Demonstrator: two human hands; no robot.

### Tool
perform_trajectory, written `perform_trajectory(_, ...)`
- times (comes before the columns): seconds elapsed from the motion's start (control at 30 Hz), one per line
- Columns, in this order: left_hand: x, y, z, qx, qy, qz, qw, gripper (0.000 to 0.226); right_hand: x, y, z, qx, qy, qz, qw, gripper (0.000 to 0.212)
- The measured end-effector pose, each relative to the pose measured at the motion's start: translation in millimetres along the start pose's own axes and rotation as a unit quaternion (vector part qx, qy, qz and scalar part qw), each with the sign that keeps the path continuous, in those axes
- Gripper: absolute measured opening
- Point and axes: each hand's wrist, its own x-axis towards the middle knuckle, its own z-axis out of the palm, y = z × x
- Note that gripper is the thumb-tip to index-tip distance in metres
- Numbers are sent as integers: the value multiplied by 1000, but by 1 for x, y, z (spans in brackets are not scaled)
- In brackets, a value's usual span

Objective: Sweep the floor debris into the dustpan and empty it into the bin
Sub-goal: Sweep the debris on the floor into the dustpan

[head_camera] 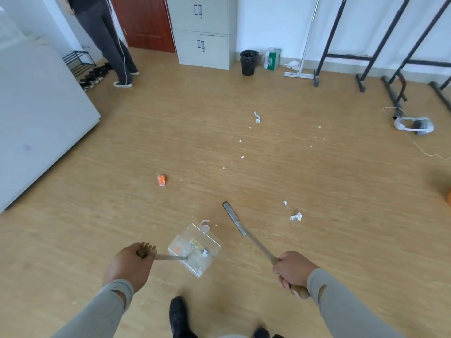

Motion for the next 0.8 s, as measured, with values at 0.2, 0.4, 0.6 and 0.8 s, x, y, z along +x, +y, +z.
perform_trajectory(0.2,46,-49,-25,3,-21,4,1000,25,7,-58,44,-31,9,18,999,22)
perform_trajectory(0.4,105,-96,-45,-16,-41,9,999,23,17,-111,85,-26,19,60,998,21)
perform_trajectory(0.6,153,-123,-50,-7,-70,8,997,22,17,-152,115,-22,47,90,995,17)
perform_trajectory(0.8,197,-125,-34,-3,-92,3,996,24,48,-182,120,-53,78,94,991,23)
